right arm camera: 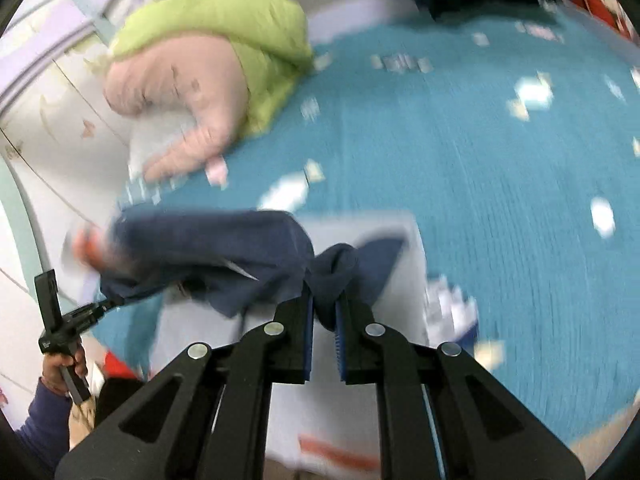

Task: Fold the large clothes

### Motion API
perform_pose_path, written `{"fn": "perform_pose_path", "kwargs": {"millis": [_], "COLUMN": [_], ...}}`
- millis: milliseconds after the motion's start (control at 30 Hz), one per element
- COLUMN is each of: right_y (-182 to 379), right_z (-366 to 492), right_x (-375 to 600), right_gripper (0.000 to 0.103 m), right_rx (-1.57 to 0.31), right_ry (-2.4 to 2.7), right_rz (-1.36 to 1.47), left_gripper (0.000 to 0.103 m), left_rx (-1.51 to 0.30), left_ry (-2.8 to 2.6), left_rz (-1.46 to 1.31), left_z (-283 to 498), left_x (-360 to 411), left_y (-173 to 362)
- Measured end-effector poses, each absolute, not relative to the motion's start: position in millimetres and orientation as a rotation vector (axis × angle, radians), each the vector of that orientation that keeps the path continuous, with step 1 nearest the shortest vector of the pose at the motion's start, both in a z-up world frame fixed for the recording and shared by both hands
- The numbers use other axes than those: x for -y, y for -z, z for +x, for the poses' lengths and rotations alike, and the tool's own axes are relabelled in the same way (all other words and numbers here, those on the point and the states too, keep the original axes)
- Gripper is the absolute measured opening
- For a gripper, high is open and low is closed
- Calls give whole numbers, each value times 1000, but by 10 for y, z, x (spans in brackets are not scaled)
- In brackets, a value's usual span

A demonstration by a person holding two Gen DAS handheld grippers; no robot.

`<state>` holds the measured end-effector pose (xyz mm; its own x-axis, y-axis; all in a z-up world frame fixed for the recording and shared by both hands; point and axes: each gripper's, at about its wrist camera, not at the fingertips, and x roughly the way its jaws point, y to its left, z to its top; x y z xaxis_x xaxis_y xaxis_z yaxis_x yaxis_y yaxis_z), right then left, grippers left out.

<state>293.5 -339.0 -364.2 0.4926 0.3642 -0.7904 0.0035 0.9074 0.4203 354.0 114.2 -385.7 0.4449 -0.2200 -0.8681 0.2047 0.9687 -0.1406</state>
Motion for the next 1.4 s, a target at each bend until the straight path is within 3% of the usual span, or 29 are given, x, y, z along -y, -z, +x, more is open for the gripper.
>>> {"fn": "perform_pose_path", "kwargs": {"millis": [167, 267, 433, 500, 700, 767, 800, 867, 1067, 1167, 1300, 1400], "right_y": [4110, 4173, 3749, 3620, 3911, 4209, 4411, 4560, 4548, 4265, 3961, 4218], "right_z": [2599, 2512, 2433, 2477, 2870, 2869, 2807, 2627, 2557, 2571, 2610, 2674], "right_x": [3438, 3566, 3587, 3533, 3374, 3410, 3381, 3318, 3361, 3253, 2858, 2643], "right_gripper": [13, 13, 15, 15, 14, 14, 9, 6, 3, 11, 11, 9], "right_rx": [-1208, -1237, -1137, -1096, -1132, -1231, -1304, -1315, -1300, -1263, -1156, -1245], "right_ry": [-129, -88, -94, -117, -57, -16, 5, 2, 13, 7, -129, -132], "right_rz": [369, 454, 455, 460, 533, 594, 619, 610, 662, 587, 521, 462], "left_gripper": [11, 38, 46, 56, 59, 59, 59, 59, 59, 59, 60, 64], "left_rx": [-1201, -1257, -1174, -1102, -1075, -1156, -1198, -1288, -1277, -1285, -1320, -1320], "left_ry": [268, 259, 228, 205, 250, 218, 210, 167, 176, 160, 106, 113], "left_rz": [5, -15, -89, -107, -176, -165, -165, -161, -159, -149, -178, -329], "left_z": [3154, 3050, 2877, 2846, 3138, 3245, 3280, 3275, 3196, 3172, 3125, 3082], "left_x": [-1074, -1099, -1273, -1294, -946, -790, -757, -744, -850, -933, -1147, -1346], "left_y": [4259, 4354, 4027, 3846, 3847, 4085, 4181, 4423, 4514, 4490, 4581, 4625]}}
